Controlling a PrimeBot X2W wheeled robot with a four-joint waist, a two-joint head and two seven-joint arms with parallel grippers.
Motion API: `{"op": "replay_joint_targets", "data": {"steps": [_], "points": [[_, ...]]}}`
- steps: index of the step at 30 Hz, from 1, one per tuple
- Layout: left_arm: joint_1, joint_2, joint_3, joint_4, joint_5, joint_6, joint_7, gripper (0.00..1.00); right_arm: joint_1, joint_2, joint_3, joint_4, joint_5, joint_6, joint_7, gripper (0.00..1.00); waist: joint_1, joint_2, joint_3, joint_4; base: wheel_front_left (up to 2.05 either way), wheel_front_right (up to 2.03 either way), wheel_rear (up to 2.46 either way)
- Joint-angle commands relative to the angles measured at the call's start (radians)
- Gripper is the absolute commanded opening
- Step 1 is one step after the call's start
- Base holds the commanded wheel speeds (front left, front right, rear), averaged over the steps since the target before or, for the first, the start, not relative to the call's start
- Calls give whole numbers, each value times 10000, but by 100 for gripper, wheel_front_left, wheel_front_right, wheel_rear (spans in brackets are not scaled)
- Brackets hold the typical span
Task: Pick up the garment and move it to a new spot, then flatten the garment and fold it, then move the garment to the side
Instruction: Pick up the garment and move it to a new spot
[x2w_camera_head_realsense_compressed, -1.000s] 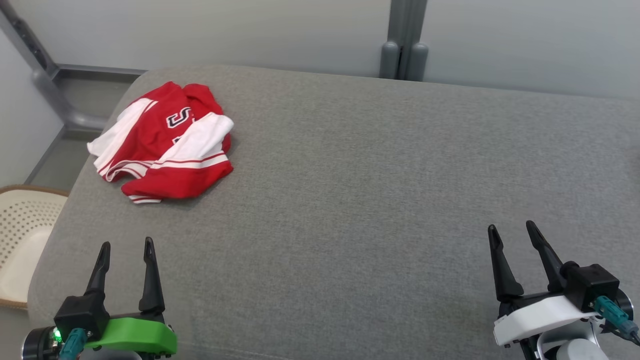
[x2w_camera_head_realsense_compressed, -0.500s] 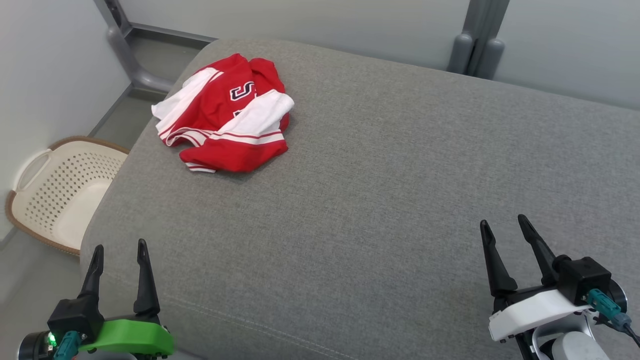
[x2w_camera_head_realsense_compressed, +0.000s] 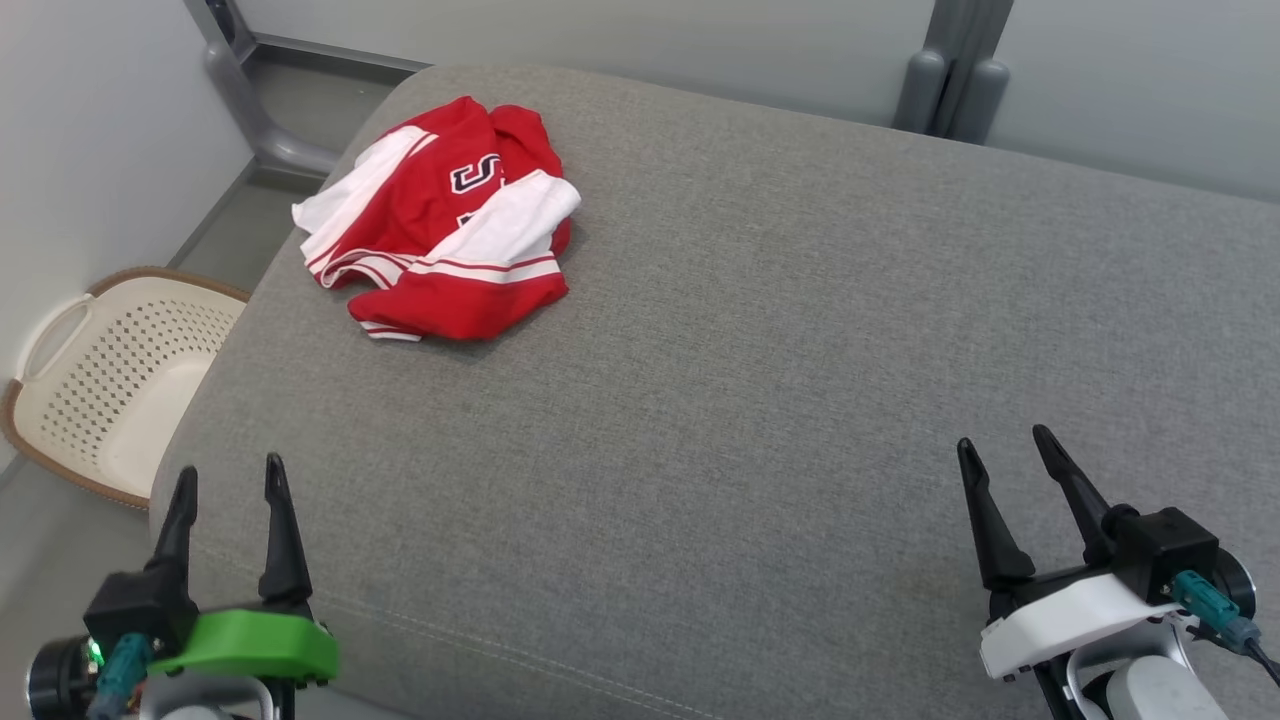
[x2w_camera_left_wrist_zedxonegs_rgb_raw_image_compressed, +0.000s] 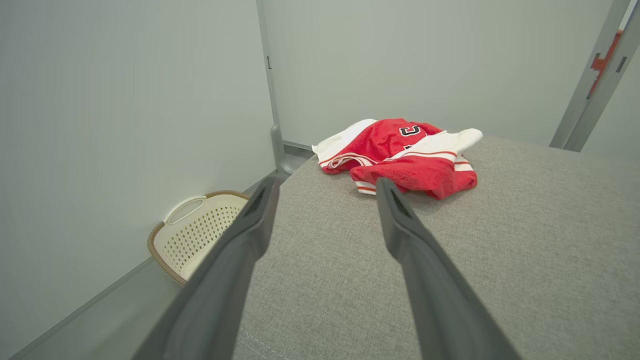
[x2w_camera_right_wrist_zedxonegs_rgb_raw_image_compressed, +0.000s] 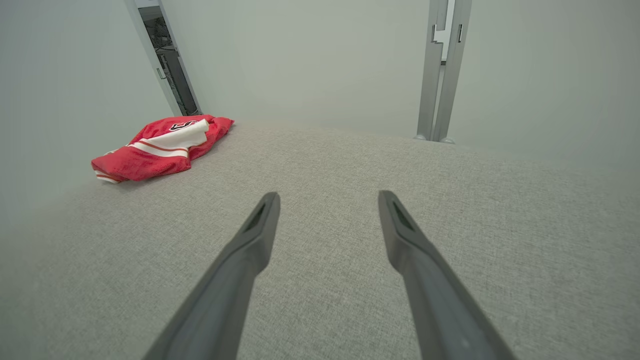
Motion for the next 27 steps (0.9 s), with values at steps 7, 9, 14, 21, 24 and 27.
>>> {"op": "replay_joint_targets", "data": {"steps": [7, 9, 14, 21, 24, 27], "points": [[-1979, 387, 161, 247, -164, -161, -3, 100, -606, -464, -171, -284, -155, -13, -8, 100, 0, -1, 893, -999, 0, 0, 0], [-2613, 485, 206, 346, -264, -210, -5, 100, -789, -571, -225, -395, -162, -13, 19, 100, 0, -1, 1249, -1334, 0, 0, 0], [-4212, 958, 504, 756, -546, -265, -3, 100, -1255, -836, -324, -633, -229, -13, 39, 100, 0, -1, 2255, -2397, 0, 0, 0], [-6387, 1863, 739, 1644, -857, -371, 152, 100, -1437, -990, -963, -924, -227, -13, -3, 100, 0, -1, 3421, -3670, 0, 0, 0], [-7093, 2214, 718, 2112, -995, -431, 275, 100, -1380, -985, -1219, -1054, -230, -13, -19, 100, 0, -1, 3791, -4003, 0, 0, 0], [-7776, 2645, 721, 2780, -1112, -468, 496, 100, -1332, -970, -1428, -1212, -243, -13, -24, 100, 0, -1, 4121, -4225, 0, 0, 0]]}}
